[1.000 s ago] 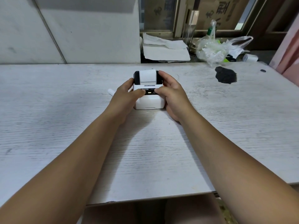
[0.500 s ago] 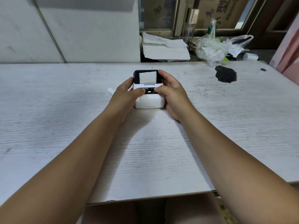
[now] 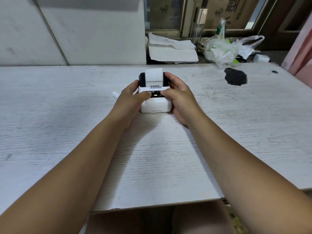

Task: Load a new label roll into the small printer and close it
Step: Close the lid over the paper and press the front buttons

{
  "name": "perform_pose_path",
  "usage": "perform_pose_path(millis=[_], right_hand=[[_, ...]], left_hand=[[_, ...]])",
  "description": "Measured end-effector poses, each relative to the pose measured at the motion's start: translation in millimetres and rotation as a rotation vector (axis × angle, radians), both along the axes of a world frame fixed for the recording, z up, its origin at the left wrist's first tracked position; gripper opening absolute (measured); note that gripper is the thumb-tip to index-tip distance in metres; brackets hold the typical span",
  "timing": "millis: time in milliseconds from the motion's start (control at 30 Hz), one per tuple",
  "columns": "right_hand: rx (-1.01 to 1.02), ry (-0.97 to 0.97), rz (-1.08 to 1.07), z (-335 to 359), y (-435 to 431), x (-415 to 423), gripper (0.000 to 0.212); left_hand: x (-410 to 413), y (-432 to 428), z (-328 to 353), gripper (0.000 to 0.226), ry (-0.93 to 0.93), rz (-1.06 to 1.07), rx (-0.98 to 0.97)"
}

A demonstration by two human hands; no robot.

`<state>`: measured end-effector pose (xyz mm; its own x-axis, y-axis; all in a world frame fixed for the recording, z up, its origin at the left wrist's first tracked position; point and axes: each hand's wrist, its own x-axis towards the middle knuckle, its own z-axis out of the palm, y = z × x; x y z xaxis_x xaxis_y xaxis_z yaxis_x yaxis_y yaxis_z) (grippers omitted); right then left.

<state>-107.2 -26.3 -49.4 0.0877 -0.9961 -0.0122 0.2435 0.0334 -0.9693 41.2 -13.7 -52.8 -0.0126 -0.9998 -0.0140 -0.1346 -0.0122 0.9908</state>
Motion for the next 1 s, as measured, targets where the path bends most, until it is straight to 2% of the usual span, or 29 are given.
perform_pose_path(millis=[1000], right_hand=[[0.005,0.025,0.001,-4.9,-4.1,-1.5,0.061]], left_hand=[[-1.2,5.4,5.7,0.042,-0.015,-0.014,0.001]])
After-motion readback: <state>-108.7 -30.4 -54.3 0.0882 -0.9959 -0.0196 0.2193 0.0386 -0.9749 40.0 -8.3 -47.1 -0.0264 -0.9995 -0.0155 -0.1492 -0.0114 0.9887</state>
